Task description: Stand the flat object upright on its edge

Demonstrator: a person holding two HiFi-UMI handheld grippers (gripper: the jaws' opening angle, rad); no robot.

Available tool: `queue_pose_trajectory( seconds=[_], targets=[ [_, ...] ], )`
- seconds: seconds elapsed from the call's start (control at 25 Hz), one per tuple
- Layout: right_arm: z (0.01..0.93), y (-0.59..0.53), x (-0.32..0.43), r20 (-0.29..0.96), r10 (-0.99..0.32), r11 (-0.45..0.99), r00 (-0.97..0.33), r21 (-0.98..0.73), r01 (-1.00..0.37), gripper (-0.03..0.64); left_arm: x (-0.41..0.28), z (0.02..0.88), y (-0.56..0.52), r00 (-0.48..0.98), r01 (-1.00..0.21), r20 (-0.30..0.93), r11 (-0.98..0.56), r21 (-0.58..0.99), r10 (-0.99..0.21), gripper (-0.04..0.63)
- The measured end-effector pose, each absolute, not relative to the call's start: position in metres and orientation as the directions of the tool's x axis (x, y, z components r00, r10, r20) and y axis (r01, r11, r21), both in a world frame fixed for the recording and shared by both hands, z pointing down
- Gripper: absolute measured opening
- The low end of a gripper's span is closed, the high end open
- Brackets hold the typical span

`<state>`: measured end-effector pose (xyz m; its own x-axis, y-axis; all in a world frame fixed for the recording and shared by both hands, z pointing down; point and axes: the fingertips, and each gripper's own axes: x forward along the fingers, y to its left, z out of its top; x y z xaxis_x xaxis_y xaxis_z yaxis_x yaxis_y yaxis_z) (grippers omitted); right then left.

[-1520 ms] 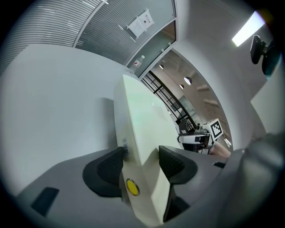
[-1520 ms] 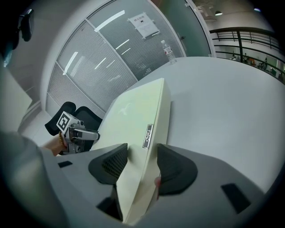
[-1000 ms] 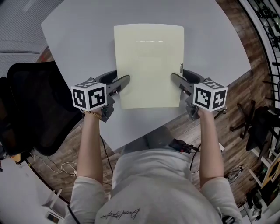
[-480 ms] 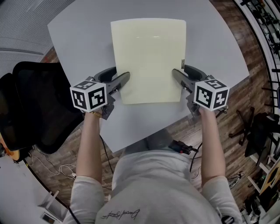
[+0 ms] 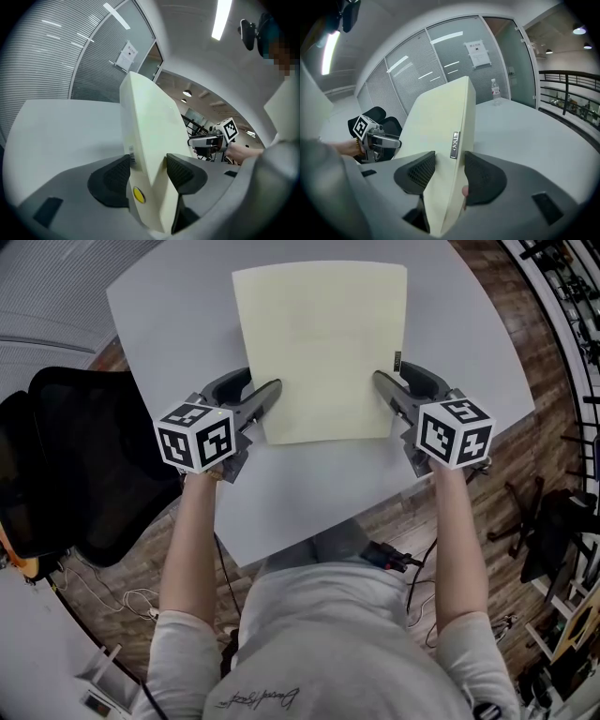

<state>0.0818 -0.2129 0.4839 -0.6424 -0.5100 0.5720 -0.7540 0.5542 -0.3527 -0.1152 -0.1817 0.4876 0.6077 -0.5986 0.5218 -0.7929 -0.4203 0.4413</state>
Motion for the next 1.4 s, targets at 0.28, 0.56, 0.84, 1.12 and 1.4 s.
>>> queue_pose_trajectory(
  seconds=[0.28,0.56,0.84,1.12,1.4],
  targets=[
    [0.476,-0.228,0.076,0.558,-0.568,0.575,-0.605,-0.258,-0.777,0.212,-0.119,0.482,-0.195,0.567,-0.823,0.509,-0.44,0.359,-0.647,0.255],
    [0.471,-0.236,0.07,0.526,-0.618,0.576,-0.584,-0.203,-0.792,0.209,-0.126,0.476,-0.203,0.535,-0.845,0.486,-0.449,0.292,-0.691,0.253],
    [0.464,-0.241,0.068,0.492,-0.665,0.58,-0.562,-0.132,-0.804,0.209,-0.126,0.474,-0.207,0.509,-0.86,0.467,-0.454,0.234,-0.723,0.252],
    [0.467,-0.24,0.067,0.46,-0.694,0.577,-0.554,-0.104,-0.81,0.207,-0.127,0.478,-0.206,0.482,-0.874,0.447,-0.45,0.184,-0.754,0.25],
    [0.477,-0.236,0.066,0.458,-0.7,0.573,-0.547,-0.097,-0.814,0.206,-0.128,0.483,-0.204,0.453,-0.882,0.464,-0.459,0.108,-0.761,0.25]
  ],
)
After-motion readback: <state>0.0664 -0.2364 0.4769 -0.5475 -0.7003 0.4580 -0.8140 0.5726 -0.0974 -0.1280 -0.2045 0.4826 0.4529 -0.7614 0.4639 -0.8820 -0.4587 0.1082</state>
